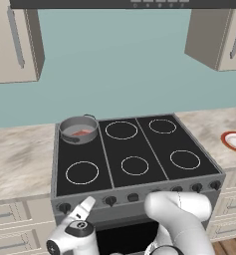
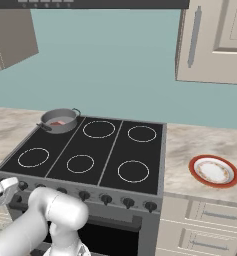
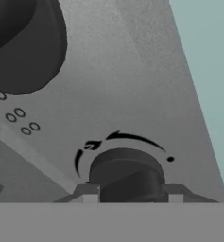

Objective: Retrieve the frozen meat and place it in the pot on a burner. Then turn the burner on.

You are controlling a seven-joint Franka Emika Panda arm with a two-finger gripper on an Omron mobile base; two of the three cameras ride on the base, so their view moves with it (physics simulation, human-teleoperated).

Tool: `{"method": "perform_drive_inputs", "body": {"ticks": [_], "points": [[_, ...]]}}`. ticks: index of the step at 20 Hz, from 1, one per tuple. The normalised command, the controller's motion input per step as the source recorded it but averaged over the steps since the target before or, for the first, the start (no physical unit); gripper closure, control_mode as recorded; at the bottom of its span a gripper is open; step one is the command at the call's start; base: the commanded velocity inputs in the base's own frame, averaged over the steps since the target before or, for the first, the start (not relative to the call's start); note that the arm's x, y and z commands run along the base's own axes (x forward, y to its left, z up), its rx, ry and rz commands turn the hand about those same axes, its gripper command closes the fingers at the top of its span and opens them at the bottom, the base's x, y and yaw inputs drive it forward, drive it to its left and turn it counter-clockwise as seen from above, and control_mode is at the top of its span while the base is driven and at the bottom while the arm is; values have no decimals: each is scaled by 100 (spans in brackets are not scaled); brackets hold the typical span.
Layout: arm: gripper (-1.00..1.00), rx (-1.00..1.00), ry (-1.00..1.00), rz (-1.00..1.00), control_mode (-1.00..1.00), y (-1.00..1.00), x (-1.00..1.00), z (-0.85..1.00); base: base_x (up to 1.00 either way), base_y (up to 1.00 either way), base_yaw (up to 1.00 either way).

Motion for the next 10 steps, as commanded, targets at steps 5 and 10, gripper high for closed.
{"method": "perform_drive_inputs", "body": {"ticks": [5,10], "points": [[100,-22,3,21,-100,0,0,-1,0,0,0],[100,-17,4,18,-100,0,0,-4,0,0,0]]}}
